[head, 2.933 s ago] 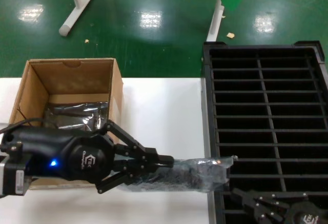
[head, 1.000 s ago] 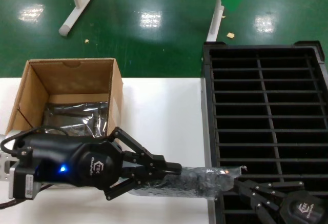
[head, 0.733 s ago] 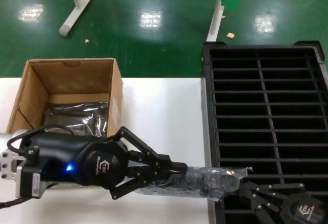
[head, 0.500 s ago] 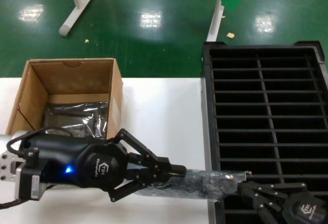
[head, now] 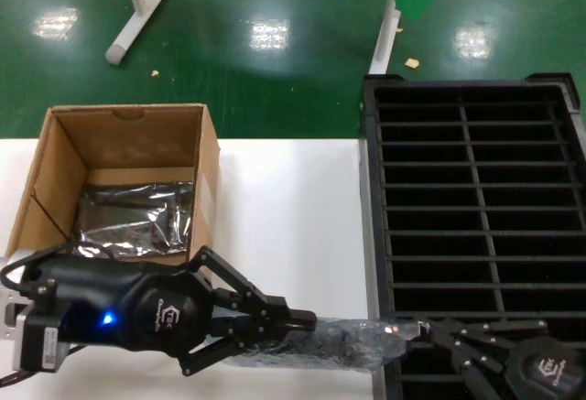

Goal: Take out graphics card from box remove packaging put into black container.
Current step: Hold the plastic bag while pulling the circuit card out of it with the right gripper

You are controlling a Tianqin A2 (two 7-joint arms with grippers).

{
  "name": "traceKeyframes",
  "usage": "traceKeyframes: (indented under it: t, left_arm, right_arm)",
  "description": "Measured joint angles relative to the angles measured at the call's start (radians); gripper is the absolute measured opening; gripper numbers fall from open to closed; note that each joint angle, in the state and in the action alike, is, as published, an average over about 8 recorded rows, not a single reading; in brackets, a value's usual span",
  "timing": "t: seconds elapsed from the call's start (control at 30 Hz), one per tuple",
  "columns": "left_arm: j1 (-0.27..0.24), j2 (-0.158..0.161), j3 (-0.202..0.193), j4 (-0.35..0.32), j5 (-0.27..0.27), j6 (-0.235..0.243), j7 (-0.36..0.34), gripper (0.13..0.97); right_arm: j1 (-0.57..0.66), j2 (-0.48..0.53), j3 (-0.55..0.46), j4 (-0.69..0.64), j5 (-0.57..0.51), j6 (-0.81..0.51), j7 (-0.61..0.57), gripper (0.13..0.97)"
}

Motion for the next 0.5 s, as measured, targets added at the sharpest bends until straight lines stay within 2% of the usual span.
traceKeyframes:
  t: [0.2,0.5]
  left_arm:
    - [-0.010,0.020,-0.005,0.008,0.011,0.000,0.000,0.142]
    - [-0.029,0.072,-0.028,0.014,0.041,-0.001,-0.008,0.142]
  right_arm:
    - [-0.010,0.000,-0.002,0.009,0.002,-0.004,0.001,0.147]
    - [-0.035,-0.004,0.009,0.016,0.010,-0.008,-0.005,0.147]
